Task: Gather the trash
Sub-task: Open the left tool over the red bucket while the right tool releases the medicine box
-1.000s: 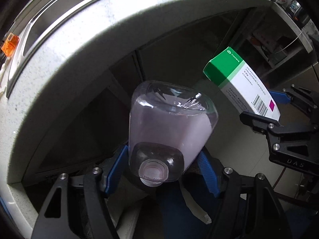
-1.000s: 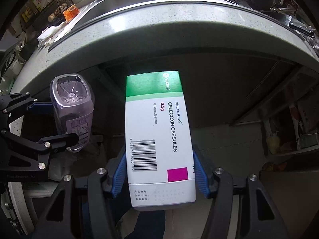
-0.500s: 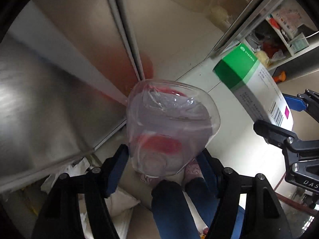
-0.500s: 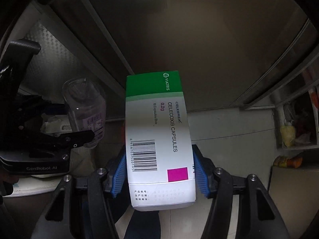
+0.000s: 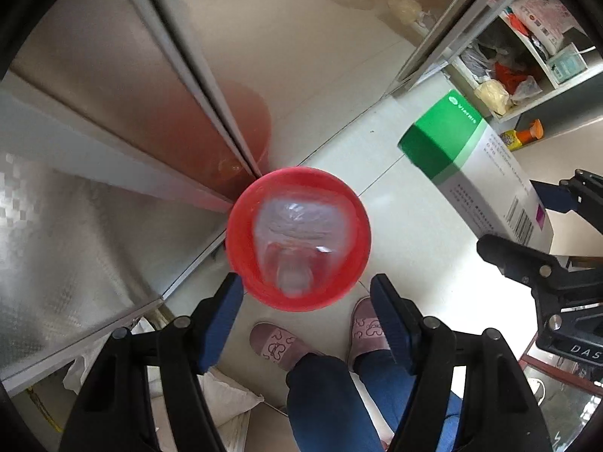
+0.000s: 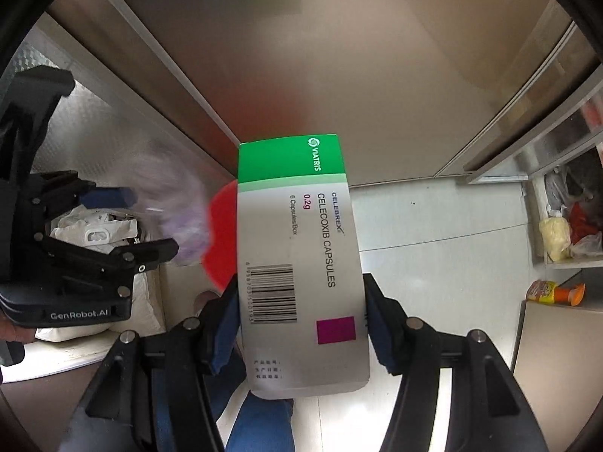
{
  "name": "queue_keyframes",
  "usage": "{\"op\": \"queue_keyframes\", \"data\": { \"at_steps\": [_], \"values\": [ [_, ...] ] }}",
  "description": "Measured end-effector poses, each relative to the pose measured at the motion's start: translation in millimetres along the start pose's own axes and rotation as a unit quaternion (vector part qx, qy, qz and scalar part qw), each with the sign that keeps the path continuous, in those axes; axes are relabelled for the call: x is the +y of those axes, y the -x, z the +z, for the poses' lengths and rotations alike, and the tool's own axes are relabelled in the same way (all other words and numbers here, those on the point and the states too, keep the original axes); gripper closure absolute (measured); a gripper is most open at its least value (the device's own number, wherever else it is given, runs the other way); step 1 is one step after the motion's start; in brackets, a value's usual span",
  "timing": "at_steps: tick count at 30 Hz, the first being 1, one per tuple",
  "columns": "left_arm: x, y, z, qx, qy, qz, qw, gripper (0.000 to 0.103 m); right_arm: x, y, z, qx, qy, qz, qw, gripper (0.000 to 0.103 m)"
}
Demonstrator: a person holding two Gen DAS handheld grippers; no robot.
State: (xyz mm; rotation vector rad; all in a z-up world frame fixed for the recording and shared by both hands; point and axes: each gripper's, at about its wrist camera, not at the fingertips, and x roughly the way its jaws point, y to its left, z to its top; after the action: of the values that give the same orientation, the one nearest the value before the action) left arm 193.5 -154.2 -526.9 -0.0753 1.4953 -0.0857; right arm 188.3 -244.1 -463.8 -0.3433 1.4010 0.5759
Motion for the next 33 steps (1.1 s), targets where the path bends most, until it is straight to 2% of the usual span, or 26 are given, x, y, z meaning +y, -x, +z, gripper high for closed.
{"op": "queue_keyframes", "data": {
  "at_steps": [2, 4, 5, 7, 10, 13, 18, 28, 33],
  "values": [
    [-1, 0, 1, -0.004, -0.007, 0.008, 0.9999, 0.033, -2, 1, 1, 0.000, 0.000, 0.001, 1.000, 0.046],
    [-1, 2, 1, -0.004, -0.010, 0.011, 0.9999, 0.023, 0, 2, 2, 0.001, -0.001, 0.002, 1.000, 0.046],
    [-2, 2, 1, -0.006, -0.008, 0.012, 0.9999, 0.019, 15, 3, 1, 0.001, -0.002, 0.003, 1.000, 0.046],
    [0, 3, 1, -0.009, 0.000, 0.006, 0.9999, 0.019, 12, 0, 4, 0.000, -0.002, 0.002, 1.000, 0.046],
    [4, 6, -3, -0.009, 0.008, -0.004, 0.9999, 0.013, 16, -1, 2, -0.001, 0.000, 0.003, 1.000, 0.046],
    [4, 12, -8, -0.013, -0.001, 0.006, 0.9999, 0.000, 19, -2, 2, 0.000, 0.006, 0.004, 1.000, 0.046],
    [8, 17, -16, -0.012, -0.002, 0.011, 0.9999, 0.000, 23, -7, 4, 0.005, 0.019, 0.008, 1.000, 0.046],
    [43, 5, -39, 0.004, 0.040, 0.019, 0.9990, 0.000, 56, -38, 13, 0.021, 0.050, 0.014, 0.998, 0.046],
    [52, 2, -47, 0.010, 0.054, 0.020, 0.9983, 0.000, 73, -48, 14, 0.029, 0.062, -0.005, 0.998, 0.045]
  ]
}}
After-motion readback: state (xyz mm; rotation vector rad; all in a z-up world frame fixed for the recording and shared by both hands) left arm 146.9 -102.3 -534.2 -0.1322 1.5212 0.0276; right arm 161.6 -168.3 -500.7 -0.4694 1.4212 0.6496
